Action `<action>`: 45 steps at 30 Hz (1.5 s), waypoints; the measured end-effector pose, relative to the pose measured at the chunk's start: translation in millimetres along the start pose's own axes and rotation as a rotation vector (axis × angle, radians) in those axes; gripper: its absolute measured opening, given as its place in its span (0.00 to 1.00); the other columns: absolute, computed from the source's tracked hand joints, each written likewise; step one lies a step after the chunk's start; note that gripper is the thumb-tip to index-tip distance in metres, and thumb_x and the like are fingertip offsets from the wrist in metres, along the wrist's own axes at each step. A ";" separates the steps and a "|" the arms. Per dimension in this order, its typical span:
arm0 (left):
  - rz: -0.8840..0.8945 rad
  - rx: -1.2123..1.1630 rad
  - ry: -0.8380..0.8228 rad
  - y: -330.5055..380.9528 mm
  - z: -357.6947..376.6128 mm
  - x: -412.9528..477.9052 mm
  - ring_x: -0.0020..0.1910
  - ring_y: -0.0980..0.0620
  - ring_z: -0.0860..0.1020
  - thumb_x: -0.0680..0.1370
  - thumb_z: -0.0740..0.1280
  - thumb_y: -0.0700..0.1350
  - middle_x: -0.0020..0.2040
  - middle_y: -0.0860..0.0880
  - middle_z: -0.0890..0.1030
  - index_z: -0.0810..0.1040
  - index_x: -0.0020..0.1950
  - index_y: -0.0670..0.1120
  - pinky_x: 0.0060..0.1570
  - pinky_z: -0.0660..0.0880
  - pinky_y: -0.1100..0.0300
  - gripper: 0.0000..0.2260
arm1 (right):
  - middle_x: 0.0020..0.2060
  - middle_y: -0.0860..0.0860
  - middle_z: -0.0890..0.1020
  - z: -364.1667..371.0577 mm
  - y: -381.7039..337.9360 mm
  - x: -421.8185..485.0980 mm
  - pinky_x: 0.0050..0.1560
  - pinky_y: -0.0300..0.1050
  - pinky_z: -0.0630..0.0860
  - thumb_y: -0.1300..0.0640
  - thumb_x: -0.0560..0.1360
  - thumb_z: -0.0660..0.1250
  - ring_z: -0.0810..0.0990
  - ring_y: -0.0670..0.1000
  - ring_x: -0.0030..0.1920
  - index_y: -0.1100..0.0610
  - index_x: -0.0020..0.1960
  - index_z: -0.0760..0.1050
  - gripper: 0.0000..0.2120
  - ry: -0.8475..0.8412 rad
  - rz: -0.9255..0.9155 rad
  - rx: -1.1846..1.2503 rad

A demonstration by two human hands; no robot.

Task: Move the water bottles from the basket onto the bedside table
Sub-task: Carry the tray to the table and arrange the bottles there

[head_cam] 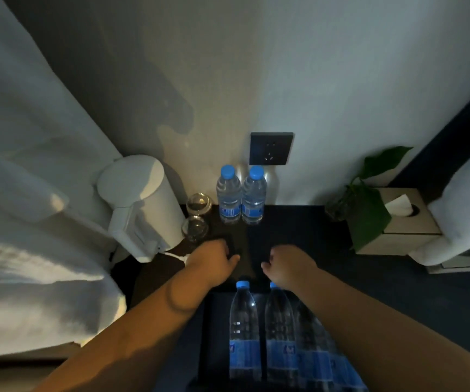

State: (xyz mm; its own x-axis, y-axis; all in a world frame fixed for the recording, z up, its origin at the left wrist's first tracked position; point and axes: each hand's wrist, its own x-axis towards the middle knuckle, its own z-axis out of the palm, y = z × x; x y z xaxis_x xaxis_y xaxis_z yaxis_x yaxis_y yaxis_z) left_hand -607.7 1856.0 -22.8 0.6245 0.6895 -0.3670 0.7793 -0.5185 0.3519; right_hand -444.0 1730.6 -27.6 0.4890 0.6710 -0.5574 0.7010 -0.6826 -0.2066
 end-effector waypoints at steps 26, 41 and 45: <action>-0.088 -0.246 -0.099 32.5 -1.9 -88.5 0.31 0.52 0.79 0.67 0.68 0.60 0.30 0.49 0.80 0.83 0.36 0.42 0.31 0.73 0.60 0.20 | 0.18 0.46 0.71 -29.9 -0.5 -93.7 0.27 0.42 0.66 0.45 0.67 0.71 0.73 0.47 0.23 0.52 0.24 0.71 0.18 -0.027 -0.106 0.216; 0.120 -0.146 0.136 54.2 -59.4 -124.0 0.35 0.55 0.81 0.68 0.74 0.56 0.35 0.52 0.82 0.80 0.39 0.51 0.36 0.80 0.55 0.10 | 0.30 0.50 0.79 -75.4 -10.3 -143.7 0.31 0.45 0.72 0.44 0.68 0.73 0.78 0.49 0.30 0.57 0.40 0.81 0.15 0.278 -0.229 0.156; 0.114 -0.092 0.245 58.1 -71.7 -119.6 0.35 0.55 0.79 0.70 0.73 0.57 0.36 0.52 0.81 0.79 0.41 0.51 0.31 0.75 0.58 0.11 | 0.34 0.50 0.83 -82.6 -12.4 -144.9 0.36 0.48 0.80 0.44 0.68 0.73 0.81 0.49 0.35 0.53 0.41 0.80 0.13 0.423 -0.237 0.213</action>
State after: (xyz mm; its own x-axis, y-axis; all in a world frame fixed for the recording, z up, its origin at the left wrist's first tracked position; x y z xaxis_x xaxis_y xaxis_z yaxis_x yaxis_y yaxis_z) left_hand -640.9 1779.6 103.3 0.6679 0.7367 -0.1059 0.6897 -0.5591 0.4601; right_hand -480.7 1665.8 122.1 0.5276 0.8422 -0.1116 0.7181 -0.5122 -0.4711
